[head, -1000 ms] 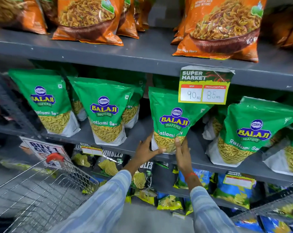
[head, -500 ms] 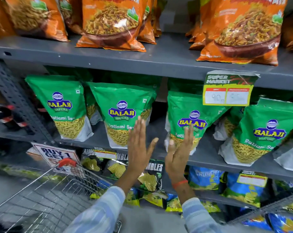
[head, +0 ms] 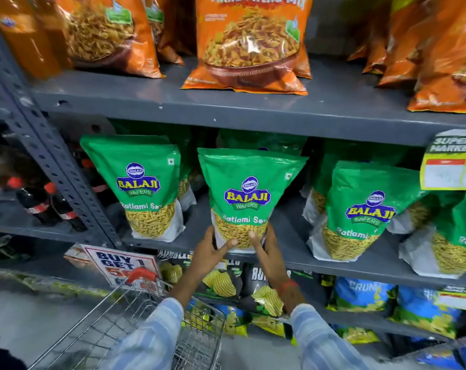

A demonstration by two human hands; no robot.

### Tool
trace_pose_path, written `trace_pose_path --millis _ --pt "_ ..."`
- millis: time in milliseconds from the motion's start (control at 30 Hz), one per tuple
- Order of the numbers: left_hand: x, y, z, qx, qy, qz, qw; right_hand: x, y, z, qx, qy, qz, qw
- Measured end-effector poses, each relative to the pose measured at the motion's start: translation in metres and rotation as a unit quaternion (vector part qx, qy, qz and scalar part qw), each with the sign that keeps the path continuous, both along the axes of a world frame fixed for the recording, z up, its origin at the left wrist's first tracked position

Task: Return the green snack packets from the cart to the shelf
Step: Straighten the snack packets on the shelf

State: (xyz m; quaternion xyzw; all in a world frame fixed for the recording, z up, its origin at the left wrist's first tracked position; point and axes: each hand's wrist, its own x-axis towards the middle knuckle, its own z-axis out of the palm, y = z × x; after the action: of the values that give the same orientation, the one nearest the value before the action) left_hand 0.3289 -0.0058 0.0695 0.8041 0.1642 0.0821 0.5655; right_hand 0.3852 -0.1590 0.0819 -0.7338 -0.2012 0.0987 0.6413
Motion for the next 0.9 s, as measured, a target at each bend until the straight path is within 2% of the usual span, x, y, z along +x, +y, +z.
trace_pose_path --millis 300,600,667,733,800,900 --pt "0.011 -0.008 -0.009 -0.004 -0.008 -0.040 0.999 0.001 -0.013 -0.004 0.021 -0.002 -0.021 1.000" --pt "0.017 -0.013 -0.009 0.029 0.007 -0.020 0.999 0.003 -0.015 0.001 0.027 0.021 -0.014 0.999" --pt "0.016 -0.012 -0.007 0.020 0.001 -0.021 1.000 0.001 -0.013 -0.003 0.016 0.027 -0.041 0.999" --pt "0.011 -0.011 -0.002 0.028 -0.040 0.013 0.999 -0.009 -0.007 0.002 -0.004 -0.012 -0.126 0.992" --pt "0.005 -0.012 0.007 0.104 -0.087 0.054 0.989 -0.024 -0.001 0.012 -0.004 -0.106 -0.214 0.971" --pt "-0.013 -0.009 0.024 0.231 -0.173 0.147 0.946 -0.046 0.013 0.030 0.016 -0.266 -0.215 0.940"
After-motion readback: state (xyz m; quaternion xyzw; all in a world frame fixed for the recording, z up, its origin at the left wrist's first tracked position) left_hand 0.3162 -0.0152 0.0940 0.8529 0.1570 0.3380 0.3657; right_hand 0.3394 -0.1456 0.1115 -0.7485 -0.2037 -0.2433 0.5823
